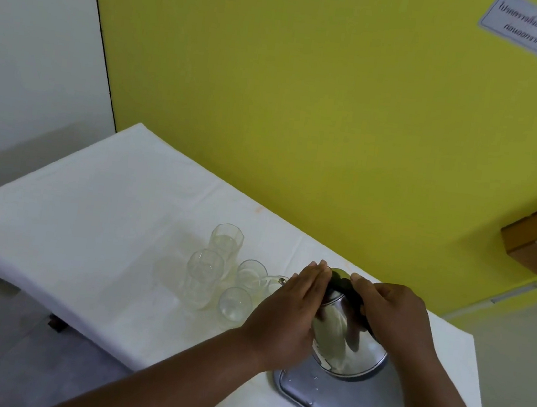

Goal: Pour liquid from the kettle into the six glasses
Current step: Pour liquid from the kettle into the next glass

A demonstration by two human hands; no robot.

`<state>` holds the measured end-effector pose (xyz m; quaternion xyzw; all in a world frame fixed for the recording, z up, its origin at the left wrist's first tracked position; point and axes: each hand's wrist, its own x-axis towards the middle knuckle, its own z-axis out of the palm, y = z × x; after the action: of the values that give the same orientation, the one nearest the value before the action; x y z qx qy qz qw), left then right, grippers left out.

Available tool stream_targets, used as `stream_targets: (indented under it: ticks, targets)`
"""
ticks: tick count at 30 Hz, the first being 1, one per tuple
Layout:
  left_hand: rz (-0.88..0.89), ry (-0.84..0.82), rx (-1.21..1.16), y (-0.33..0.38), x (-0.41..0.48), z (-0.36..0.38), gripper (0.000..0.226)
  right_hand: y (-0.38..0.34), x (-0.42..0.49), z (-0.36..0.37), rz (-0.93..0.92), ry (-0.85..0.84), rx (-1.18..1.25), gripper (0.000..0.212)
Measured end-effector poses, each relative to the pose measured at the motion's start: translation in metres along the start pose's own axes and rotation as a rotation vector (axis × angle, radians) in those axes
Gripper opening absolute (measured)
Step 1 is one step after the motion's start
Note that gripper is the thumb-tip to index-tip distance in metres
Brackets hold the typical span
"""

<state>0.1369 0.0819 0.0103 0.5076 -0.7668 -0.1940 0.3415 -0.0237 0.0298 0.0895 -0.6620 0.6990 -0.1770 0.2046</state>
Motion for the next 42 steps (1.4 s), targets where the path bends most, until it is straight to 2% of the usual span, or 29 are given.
stream_targets:
  ticks: [22, 42]
  targets:
    - [-0.003, 0.027, -0.004, 0.005, -0.001, -0.003, 0.078, -0.008, -0.005, -0.010, -0.011, 0.007, -0.048, 0.063]
    - [0.006, -0.004, -0.008, 0.012, 0.001, -0.007, 0.083, -0.007, -0.004, -0.013, 0.012, 0.013, -0.034, 0.064]
